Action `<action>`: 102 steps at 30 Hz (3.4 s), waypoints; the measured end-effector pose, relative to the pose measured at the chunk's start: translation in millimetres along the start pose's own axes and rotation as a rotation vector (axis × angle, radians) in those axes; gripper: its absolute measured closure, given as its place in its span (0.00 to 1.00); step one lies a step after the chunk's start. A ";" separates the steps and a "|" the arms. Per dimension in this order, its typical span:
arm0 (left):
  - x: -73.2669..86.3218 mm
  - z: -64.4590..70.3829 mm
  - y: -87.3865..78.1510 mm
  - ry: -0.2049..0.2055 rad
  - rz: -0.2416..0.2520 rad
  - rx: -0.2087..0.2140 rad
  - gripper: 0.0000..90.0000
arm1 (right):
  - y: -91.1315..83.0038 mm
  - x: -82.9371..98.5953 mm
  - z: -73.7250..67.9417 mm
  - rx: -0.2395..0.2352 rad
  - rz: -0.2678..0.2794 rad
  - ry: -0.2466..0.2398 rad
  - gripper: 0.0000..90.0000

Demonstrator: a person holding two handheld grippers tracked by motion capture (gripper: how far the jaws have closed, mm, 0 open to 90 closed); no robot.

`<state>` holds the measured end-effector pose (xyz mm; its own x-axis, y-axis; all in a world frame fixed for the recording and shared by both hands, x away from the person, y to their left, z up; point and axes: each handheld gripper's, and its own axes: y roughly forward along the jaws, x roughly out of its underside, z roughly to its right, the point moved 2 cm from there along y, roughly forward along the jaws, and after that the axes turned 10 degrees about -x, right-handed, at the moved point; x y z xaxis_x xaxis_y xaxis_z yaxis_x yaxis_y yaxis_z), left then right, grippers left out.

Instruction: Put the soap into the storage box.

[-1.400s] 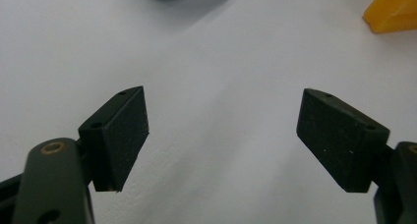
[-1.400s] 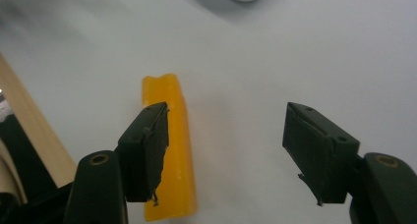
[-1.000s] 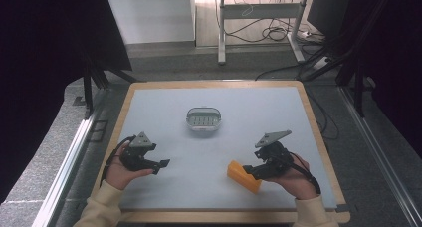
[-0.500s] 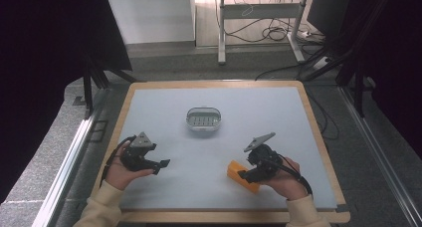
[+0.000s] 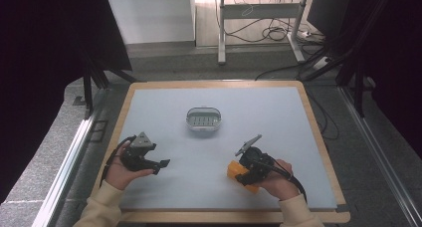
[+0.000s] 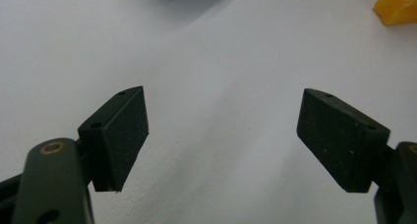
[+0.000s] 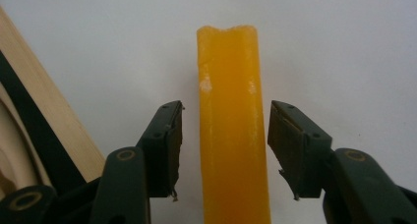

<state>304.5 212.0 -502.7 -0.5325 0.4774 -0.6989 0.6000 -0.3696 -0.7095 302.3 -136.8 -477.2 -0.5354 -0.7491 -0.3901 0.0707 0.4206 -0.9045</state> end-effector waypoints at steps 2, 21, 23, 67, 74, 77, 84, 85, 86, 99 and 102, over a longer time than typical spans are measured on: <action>-0.3 0.1 -0.7 -0.001 0.003 0.000 0.22 | 3.6 -0.5 -0.3 0.008 -0.017 -0.006 0.57; -0.4 -1.2 -1.3 -0.009 -0.002 -0.008 0.22 | 6.7 -3.7 -4.5 0.042 -0.072 -0.039 0.69; -0.6 -0.8 -1.0 -0.010 -0.001 -0.006 0.22 | 3.1 -4.1 -4.8 0.058 -0.063 -0.050 0.69; -3.2 6.8 -1.1 0.009 0.004 0.012 0.22 | -35.1 -38.3 20.6 0.040 0.014 -0.117 0.69; -3.1 7.6 -0.1 0.011 -0.002 0.019 0.22 | -37.1 -46.2 29.5 0.031 0.026 -0.124 0.69; -3.2 7.7 -0.2 0.009 0.000 0.021 0.22 | -38.0 -48.4 31.2 0.030 0.025 -0.122 0.69; -2.8 6.0 -0.7 0.005 0.000 0.015 0.22 | -39.5 -55.8 39.3 0.032 0.024 -0.143 0.69; -2.6 5.8 -0.4 0.005 -0.001 0.015 0.22 | -39.3 -56.3 40.2 0.031 0.027 -0.139 0.69; -2.5 5.8 -0.3 0.005 -0.001 0.017 0.22 | -39.3 -56.7 41.5 0.033 0.026 -0.140 0.69; -3.9 6.1 -3.3 0.004 0.016 0.010 0.22 | -32.6 -65.1 51.8 0.029 0.015 -0.157 0.69; -3.9 5.7 -3.5 0.001 0.018 0.011 0.22 | -31.2 -67.1 53.9 0.032 0.011 -0.159 0.69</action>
<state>301.1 206.9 -497.9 -0.5206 0.4717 -0.7117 0.6029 -0.3871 -0.6976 381.4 -127.2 -432.1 -0.3942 -0.8171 -0.4206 0.1042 0.4149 -0.9039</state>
